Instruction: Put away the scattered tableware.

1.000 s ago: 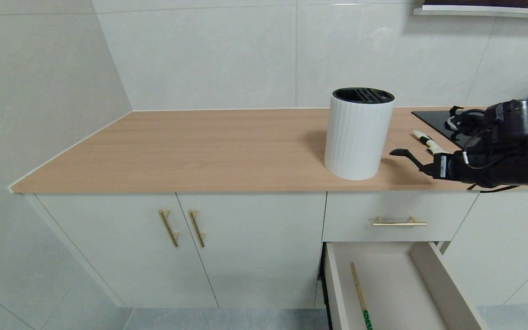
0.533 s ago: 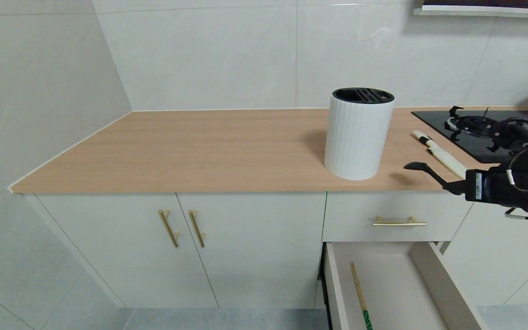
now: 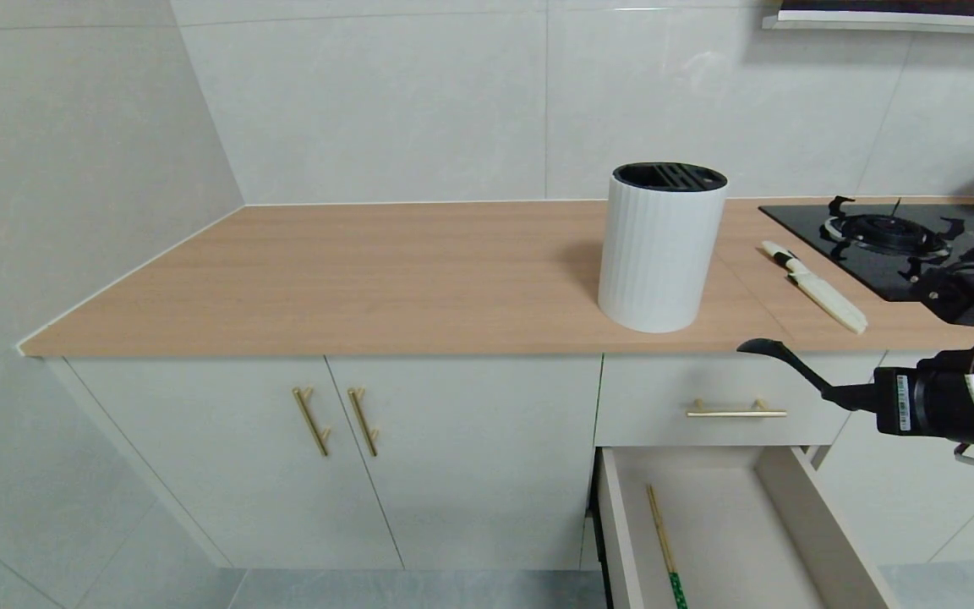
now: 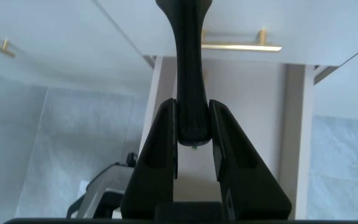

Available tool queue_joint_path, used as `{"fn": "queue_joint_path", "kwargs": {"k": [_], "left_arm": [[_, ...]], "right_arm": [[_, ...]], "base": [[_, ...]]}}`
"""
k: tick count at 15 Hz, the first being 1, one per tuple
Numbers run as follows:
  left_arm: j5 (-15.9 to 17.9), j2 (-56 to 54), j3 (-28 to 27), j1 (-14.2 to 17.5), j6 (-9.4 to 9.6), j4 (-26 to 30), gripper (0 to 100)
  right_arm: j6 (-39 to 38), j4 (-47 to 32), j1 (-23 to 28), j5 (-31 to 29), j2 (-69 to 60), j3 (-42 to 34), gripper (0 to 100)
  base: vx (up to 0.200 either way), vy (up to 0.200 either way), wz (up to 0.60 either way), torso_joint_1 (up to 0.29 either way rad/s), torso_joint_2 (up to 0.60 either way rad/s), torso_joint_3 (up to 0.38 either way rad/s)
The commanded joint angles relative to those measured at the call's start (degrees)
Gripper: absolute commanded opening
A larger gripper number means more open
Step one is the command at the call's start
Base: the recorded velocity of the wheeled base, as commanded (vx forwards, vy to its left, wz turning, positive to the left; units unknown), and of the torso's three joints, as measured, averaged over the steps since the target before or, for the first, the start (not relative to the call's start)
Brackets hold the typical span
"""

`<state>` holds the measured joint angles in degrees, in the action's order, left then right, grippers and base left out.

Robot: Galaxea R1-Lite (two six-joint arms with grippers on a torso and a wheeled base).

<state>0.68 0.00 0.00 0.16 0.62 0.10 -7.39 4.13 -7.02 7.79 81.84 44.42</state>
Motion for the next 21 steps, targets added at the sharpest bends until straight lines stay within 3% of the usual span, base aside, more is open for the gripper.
{"fn": "queue_joint_path", "kwargs": {"k": [1,7,21], "left_arm": [[0.0,0.0,0.0,0.0,-0.01,0.0,100],[0.0,0.0,0.0,0.0,-0.01,0.0,100],[0.0,0.0,0.0,0.0,-0.01,0.0,100]], "right_arm": [[0.0,0.1,-0.3,0.0,1.0,-0.6,0],[0.1,0.1,-1.0,-0.1,3.3,-0.9,0],[2.0,0.1,-1.9,-0.1,7.2,-1.9,0]], "base": [[0.000,0.000,0.00,0.000,0.00,0.000],[0.000,0.000,0.00,-0.016,0.03,0.021],[0.000,0.000,0.00,-0.183,0.46,0.261]]}}
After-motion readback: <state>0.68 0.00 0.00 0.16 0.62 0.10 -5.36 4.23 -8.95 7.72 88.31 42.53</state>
